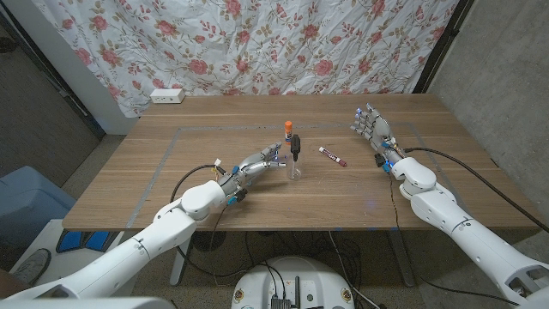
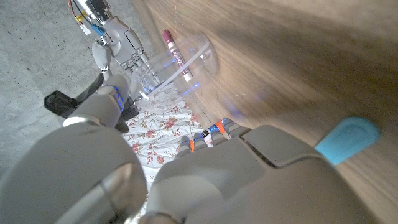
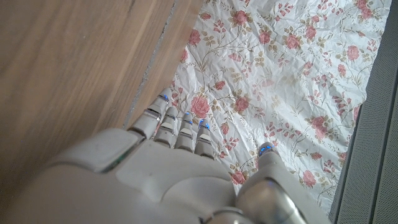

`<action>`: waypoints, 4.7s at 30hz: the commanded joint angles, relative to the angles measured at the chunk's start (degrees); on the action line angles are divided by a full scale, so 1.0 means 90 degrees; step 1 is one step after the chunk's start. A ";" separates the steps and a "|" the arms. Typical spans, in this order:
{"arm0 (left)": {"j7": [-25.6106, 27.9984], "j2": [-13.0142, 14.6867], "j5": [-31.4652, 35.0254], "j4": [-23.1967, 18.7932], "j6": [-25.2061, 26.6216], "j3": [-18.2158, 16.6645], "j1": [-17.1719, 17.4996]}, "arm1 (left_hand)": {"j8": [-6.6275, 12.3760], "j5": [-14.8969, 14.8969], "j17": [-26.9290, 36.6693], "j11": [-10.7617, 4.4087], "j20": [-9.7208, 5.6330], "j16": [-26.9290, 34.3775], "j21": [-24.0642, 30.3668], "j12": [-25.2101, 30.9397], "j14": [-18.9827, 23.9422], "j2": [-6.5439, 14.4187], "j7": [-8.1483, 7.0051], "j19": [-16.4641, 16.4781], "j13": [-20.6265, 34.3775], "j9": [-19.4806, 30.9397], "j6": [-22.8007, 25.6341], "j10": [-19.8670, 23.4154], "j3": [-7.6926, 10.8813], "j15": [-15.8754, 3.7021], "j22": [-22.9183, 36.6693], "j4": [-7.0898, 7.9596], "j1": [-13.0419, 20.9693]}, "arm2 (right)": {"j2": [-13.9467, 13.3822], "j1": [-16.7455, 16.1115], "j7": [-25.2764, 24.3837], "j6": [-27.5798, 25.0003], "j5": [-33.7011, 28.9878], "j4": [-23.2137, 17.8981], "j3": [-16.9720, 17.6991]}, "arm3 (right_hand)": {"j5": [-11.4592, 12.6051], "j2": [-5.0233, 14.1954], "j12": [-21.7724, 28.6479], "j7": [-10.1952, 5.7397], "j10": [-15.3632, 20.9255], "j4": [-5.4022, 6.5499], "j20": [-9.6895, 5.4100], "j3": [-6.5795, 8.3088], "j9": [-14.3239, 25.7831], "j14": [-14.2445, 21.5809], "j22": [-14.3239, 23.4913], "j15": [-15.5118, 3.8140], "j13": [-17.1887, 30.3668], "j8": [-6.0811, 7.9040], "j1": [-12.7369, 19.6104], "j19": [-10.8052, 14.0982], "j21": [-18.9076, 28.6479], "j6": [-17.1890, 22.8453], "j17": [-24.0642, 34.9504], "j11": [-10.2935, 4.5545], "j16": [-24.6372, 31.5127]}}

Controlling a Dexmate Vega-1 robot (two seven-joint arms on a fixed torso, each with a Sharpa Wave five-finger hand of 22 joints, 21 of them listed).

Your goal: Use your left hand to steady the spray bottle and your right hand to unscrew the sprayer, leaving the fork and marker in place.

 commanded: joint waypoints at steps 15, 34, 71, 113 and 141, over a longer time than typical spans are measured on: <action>-0.0177 -0.0388 0.0182 0.0447 0.0129 0.0325 -0.0487 | 0.0151 0.0007 0.0031 0.0028 -0.0711 0.0050 0.0082 0.0093 -0.0021 -0.0077 0.0096 -0.0029 0.0019 0.0032 0.0194 0.0096 -0.0106 -0.0187 0.0012 0.0014 0.0086 | 0.0009 0.0024 0.0079 0.0109 0.0069 0.0165 0.0061 | 0.0034 0.0041 0.0026 0.0020 0.0024 -0.0026 -0.0042 0.0028 0.0025 -0.0001 0.0012 0.0020 0.0009 0.0005 -0.0030 0.0019 0.0031 -0.0016 -0.0016 0.0042 0.0026; -0.0370 -0.0624 0.0278 0.0826 0.0091 0.0515 -0.0843 | 0.0428 -0.0005 0.0031 -0.0058 -0.0718 0.0148 0.0137 0.0283 0.0714 -0.0053 0.0188 0.0326 0.0037 0.0056 0.1083 0.0938 -0.0260 -0.0319 0.0008 0.0004 0.0453 | -0.0030 -0.0018 0.0082 0.0159 0.0126 0.0191 0.0142 | 0.0033 0.0056 0.0028 0.0021 0.0025 -0.0039 -0.0041 0.0043 0.0025 0.0002 0.0012 0.0023 0.0009 0.0007 -0.0047 0.0019 0.0031 -0.0019 -0.0042 0.0039 0.0035; -0.0133 -0.0808 0.0295 0.0968 -0.0016 0.0507 -0.0834 | 0.1418 0.0096 0.0151 -0.0250 -0.0640 0.0493 0.0211 0.0842 0.3285 0.0198 0.0418 0.1578 0.0451 0.0323 0.2990 0.3350 -0.0845 -0.0635 0.0023 0.0047 0.2100 | -0.0121 -0.0241 -0.0006 0.0127 0.0177 -0.0018 0.0229 | 0.0034 0.0088 0.0030 0.0038 0.0022 -0.0067 -0.0022 0.0079 0.0026 0.0015 0.0012 0.0039 0.0009 0.0016 -0.0057 0.0039 0.0038 -0.0007 -0.0083 0.0046 0.0048; 0.0495 -0.0615 0.0412 0.0430 0.0016 0.0183 -0.0558 | 0.2168 0.0133 0.0540 -0.0380 -0.0371 0.1105 0.0348 0.1300 0.4174 0.0696 0.0322 0.2607 0.1015 0.0623 0.3507 0.4290 -0.1523 -0.0864 0.0075 0.0123 0.2503 | -0.0566 -0.0568 -0.0398 -0.0003 -0.0184 -0.0869 0.0392 | 0.0027 0.0087 0.0033 0.0060 0.0026 -0.0113 -0.0012 0.0095 0.0027 0.0006 0.0013 0.0033 0.0008 0.0028 -0.0054 0.0046 0.0036 0.0027 -0.0117 0.0049 0.0056; 0.0969 -0.0394 0.0713 -0.0373 0.0552 0.0136 -0.0297 | 0.2330 0.0144 0.0648 -0.0350 -0.0302 0.1226 0.0378 0.1356 0.4172 0.0825 0.0348 0.2816 0.1217 0.0692 0.3486 0.4317 -0.1755 -0.0859 0.0097 0.0123 0.2567 | -0.2029 -0.1244 -0.0456 -0.0543 -0.1303 -0.2806 0.0864 | -0.0069 0.0165 0.0036 0.0043 0.0031 -0.0621 0.0061 0.0403 0.0038 -0.0049 0.0009 0.0177 0.0011 0.0059 0.0604 -0.0028 0.0013 0.0075 -0.0254 0.0043 0.0024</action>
